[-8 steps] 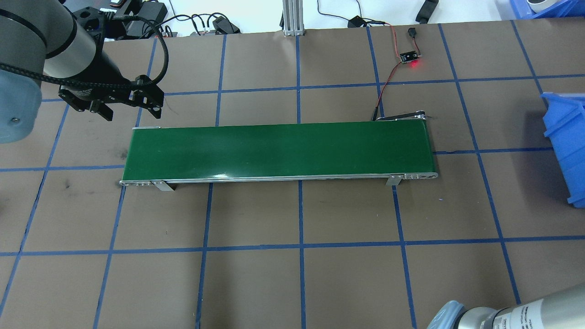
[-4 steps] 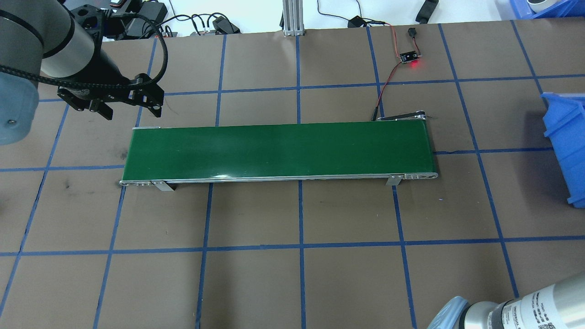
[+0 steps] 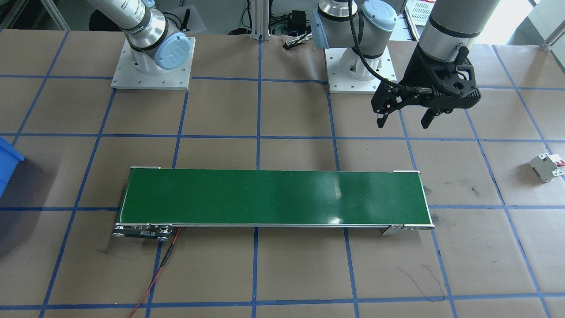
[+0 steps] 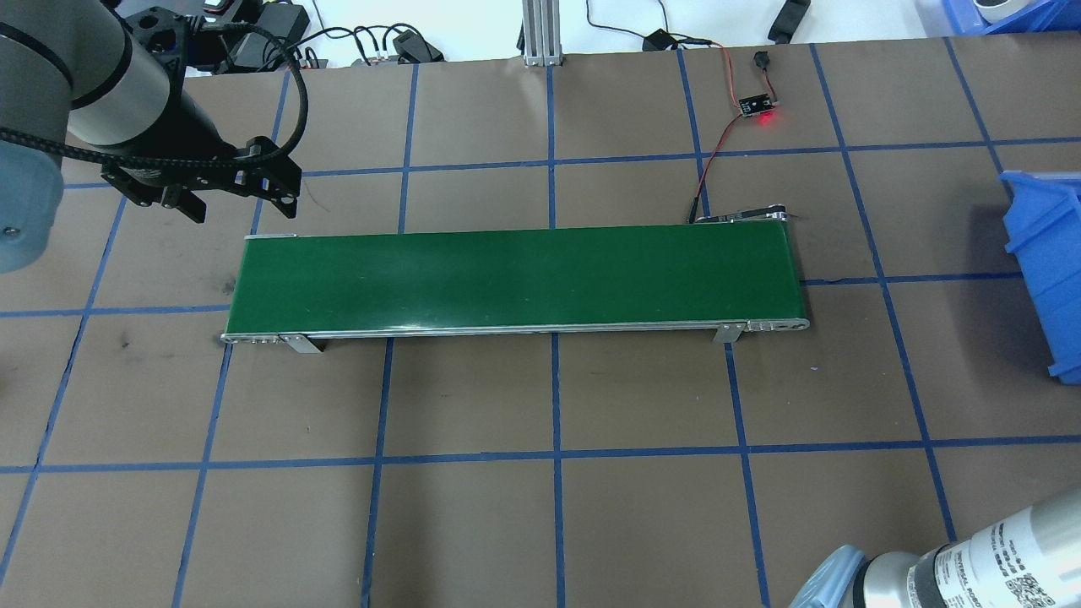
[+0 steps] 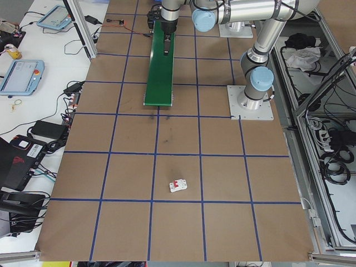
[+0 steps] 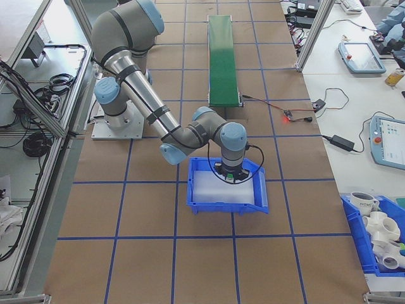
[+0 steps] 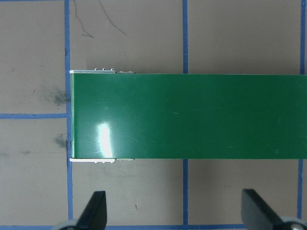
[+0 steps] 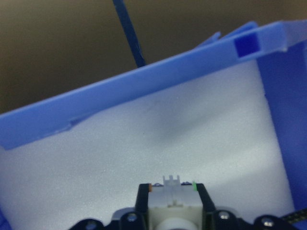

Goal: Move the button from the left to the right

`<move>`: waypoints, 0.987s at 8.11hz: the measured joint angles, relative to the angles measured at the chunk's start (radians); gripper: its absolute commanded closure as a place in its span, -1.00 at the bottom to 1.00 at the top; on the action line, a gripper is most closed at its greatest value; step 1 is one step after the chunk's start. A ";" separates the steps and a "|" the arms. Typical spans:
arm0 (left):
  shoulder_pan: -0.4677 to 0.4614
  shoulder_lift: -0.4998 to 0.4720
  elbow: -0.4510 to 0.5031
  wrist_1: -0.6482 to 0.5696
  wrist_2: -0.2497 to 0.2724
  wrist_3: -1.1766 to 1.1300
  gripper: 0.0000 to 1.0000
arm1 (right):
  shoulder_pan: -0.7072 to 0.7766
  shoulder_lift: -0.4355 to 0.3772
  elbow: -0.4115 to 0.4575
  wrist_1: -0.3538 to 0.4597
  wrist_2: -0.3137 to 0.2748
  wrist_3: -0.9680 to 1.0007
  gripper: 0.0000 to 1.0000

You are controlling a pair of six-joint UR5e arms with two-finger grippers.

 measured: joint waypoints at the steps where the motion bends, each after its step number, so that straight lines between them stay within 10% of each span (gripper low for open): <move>1: 0.000 0.004 -0.001 -0.004 0.001 0.000 -1.00 | -0.012 0.023 0.002 -0.004 0.003 -0.022 -0.53; 3: 0.000 0.016 -0.005 -0.015 0.004 0.001 -1.00 | -0.028 0.052 0.005 -0.008 0.010 -0.054 -1.00; 8: 0.000 0.042 -0.098 -0.007 -0.003 0.011 -1.00 | -0.034 -0.042 0.004 0.002 0.018 -0.091 -0.95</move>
